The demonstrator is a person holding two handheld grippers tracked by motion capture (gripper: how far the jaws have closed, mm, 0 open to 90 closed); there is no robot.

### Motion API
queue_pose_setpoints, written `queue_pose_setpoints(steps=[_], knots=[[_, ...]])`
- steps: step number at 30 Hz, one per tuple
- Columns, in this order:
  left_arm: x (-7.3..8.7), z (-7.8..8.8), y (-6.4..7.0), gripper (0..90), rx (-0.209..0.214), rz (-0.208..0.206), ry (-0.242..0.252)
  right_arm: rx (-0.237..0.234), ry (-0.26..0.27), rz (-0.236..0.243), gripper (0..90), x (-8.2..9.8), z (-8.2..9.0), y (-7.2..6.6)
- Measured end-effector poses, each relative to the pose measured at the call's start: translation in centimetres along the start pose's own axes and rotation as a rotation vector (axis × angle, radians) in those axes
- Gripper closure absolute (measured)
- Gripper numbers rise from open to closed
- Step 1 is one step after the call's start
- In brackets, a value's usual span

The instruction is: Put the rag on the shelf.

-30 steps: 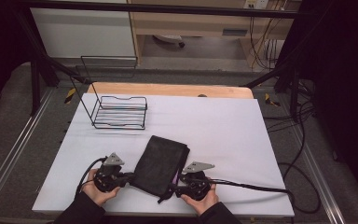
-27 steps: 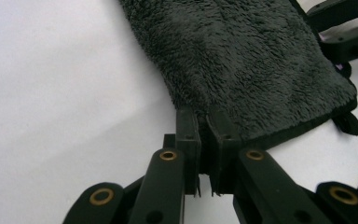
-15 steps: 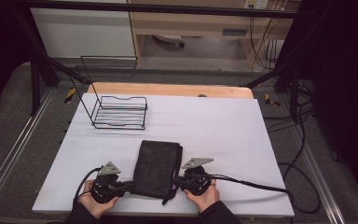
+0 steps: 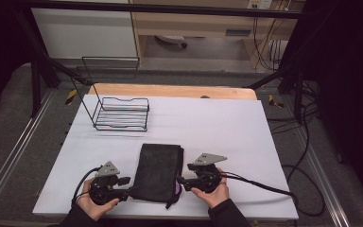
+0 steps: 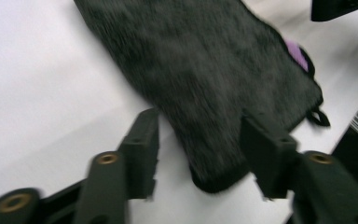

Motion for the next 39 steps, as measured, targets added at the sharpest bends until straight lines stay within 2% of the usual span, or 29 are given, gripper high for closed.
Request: queue_pose_setpoints(steps=[3,5,6,10,15,18,22,27,32,35,36,37,39], knots=[[-1.1,-0.1,-0.8,32.7,0.011,-0.001,0.015,0.022,0.020,0.006,20.3,-0.5,0.6,0.9],[-1.8,-0.2,-1.4,26.6,-0.005,-0.015,0.013,0.031,0.027,0.005,16.5,-0.7,0.9,1.4],[-2.2,-0.3,-1.8,26.6,-0.019,-0.021,0.010,0.031,0.027,0.005,16.5,-0.7,0.9,1.4],[-3.8,-0.8,-3.1,20.5,-0.041,-0.016,0.034,0.056,0.033,-0.001,9.9,-0.8,1.4,2.9],[-5.8,-1.8,-3.7,14.1,-0.057,-0.020,0.043,0.065,0.032,-0.026,7.8,-0.3,1.7,4.0],[-6.8,-2.5,-4.0,14.4,-0.089,-0.019,0.036,0.069,0.032,-0.031,7.2,-0.1,1.8,4.2],[-7.9,-3.8,-4.5,13.6,-0.089,-0.026,0.019,0.069,0.045,-0.037,6.7,0.1,2.1,4.3],[-8.9,-5.5,-5.7,17.5,-0.132,0.014,0.022,0.068,0.039,-0.030,6.1,0.3,2.1,4.1],[-9.0,-7.0,-6.4,24.5,-0.149,0.044,0.012,0.070,0.026,-0.030,6.2,0.5,2.0,4.1],[-8.7,-8.2,-6.4,30.6,-0.145,0.040,-0.014,0.070,0.014,-0.030,6.3,0.7,1.7,4.1],[-8.7,-8.5,-6.4,30.6,-0.139,0.049,-0.019,0.070,0.014,-0.030,6.3,0.7,1.7,4.1],[-8.5,-8.9,-6.4,36.2,-0.130,0.055,-0.032,0.069,0.012,-0.033,6.4,0.7,1.7,4.1],[-8.3,-9.3,-6.4,38.9,-0.129,0.063,-0.047,0.069,0.013,-0.032,6.4,0.7,1.7,4.1]])
Point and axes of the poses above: each handheld gripper's, and its own axes: z roughly backward along the jaws, x roughly out of its underside, y roughly to its right, the point moved 5 cm from there along -z, roughly forward along the jaws, and after that the axes turned 13 degrees about -x, right-handed, at the moved point
